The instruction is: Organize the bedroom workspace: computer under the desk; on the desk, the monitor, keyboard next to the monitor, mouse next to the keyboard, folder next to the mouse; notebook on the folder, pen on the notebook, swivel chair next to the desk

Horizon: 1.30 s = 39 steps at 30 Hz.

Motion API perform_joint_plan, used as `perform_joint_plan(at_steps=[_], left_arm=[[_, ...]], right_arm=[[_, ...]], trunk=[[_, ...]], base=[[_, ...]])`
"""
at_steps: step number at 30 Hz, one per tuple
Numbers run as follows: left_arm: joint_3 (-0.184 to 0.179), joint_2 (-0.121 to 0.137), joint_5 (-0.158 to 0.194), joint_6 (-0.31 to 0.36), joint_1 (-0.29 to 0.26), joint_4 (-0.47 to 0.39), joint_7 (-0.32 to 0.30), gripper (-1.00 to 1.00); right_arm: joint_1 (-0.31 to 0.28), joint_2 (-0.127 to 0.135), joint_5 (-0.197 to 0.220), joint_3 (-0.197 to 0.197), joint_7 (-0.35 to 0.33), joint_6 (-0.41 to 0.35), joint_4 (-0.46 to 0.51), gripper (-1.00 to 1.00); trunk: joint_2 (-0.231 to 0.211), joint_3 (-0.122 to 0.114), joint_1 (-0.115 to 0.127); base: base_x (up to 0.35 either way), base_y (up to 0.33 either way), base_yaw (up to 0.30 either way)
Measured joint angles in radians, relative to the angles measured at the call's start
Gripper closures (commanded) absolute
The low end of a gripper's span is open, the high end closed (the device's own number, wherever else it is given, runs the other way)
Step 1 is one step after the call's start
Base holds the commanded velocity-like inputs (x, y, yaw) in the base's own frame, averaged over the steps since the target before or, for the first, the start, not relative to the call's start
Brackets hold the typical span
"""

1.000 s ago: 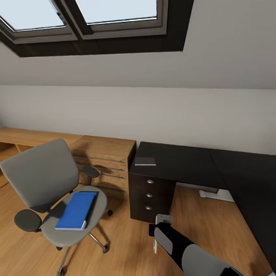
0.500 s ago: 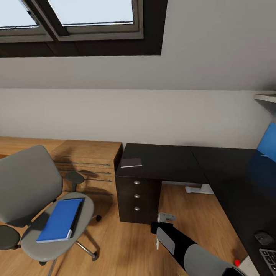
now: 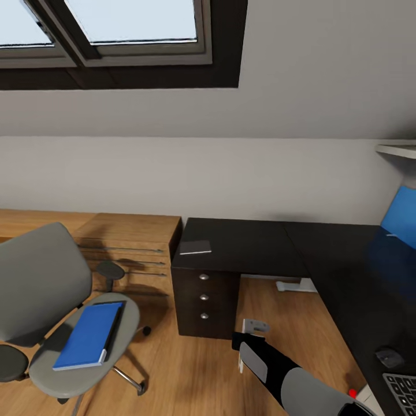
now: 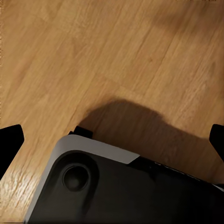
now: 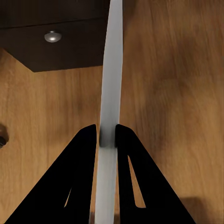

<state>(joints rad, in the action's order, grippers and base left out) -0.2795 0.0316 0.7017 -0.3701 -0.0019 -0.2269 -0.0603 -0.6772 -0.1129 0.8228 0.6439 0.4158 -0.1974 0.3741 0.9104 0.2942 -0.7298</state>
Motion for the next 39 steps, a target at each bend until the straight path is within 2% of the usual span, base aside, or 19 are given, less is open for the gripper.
perform_joint_plan(at_steps=[4,7,8,9,11,15,16,21,25,31,34,39], left_arm=[[0.01,0.0,0.0,0.002,0.0,0.0,0.0,-1.0],[0.015,0.0,-0.001,0.002,0.0,0.0,0.0,-1.0],[0.016,0.0,-0.002,0.001,0.0,0.0,0.0,-1.0],[0.017,0.0,-0.002,0.001,0.0,-0.001,0.0,-1.0],[0.017,0.0,-0.002,0.0,0.0,-0.002,0.0,-1.0],[0.017,-0.001,-0.004,-0.002,0.0,-0.005,0.0,-1.0],[0.017,-0.001,-0.004,-0.004,0.0,-0.007,0.0,-1.0],[0.017,-0.001,-0.005,-0.004,0.0,-0.023,0.0,-1.0],[0.016,-0.001,-0.009,-0.002,0.0,-0.039,-0.001,-1.0],[0.015,0.003,-0.014,0.0,0.0,-0.047,-0.001,-1.0],[0.014,0.006,-0.015,-0.001,0.0,-0.054,-0.001,-1.0],[0.012,0.01,-0.017,-0.003,0.0,-0.076,-0.002,-1.0]], right_arm=[[0.0,0.0,0.001,-0.001,0.001,-0.001,0.001,1.0],[0.0,0.006,0.0,-0.001,0.002,-0.051,0.032,1.0],[0.0,0.017,-0.001,-0.001,0.002,-0.076,0.055,1.0],[0.0,0.043,-0.001,0.0,0.002,-0.102,0.095,1.0],[0.0,0.073,0.002,0.0,0.002,-0.12,0.147,1.0],[0.0,0.108,0.005,0.0,0.003,-0.157,0.226,1.0],[0.0,0.122,0.005,-0.006,0.004,-0.182,0.262,1.0],[0.0,0.149,0.004,-0.039,0.004,-0.242,0.341,1.0],[0.0,0.171,0.003,-0.098,0.004,-0.299,0.415,1.0],[0.0,0.208,0.003,-0.167,0.003,-0.368,0.493,1.0],[0.0,0.223,0.003,-0.179,0.002,-0.379,0.511,1.0],[0.0,0.254,0.002,-0.188,0.001,-0.389,0.533,1.0]], trunk=[[-0.028,-0.013,0.015],[-0.049,-0.022,0.027],[-0.056,-0.025,0.031],[-0.063,-0.028,0.035],[-0.077,-0.035,0.042],[-0.105,-0.047,0.058],[-0.112,-0.05,0.061],[-0.147,-0.066,0.081],[-0.175,-0.079,0.096],[-0.217,-0.097,0.119],[-0.238,-0.107,0.131],[-0.239,-0.107,0.131]], base=[[0.0,0.0,0.0],[0.0,0.0,0.0],[0.0,0.0,0.0],[0.0,0.0,0.0],[0.0,0.0,0.0],[0.0,0.0,0.0],[0.0,0.0,0.0],[0.0,0.0,0.0],[0.0,0.0,0.0],[0.0,0.0,0.0],[0.0,0.0,0.0],[0.0,0.0,0.0]])
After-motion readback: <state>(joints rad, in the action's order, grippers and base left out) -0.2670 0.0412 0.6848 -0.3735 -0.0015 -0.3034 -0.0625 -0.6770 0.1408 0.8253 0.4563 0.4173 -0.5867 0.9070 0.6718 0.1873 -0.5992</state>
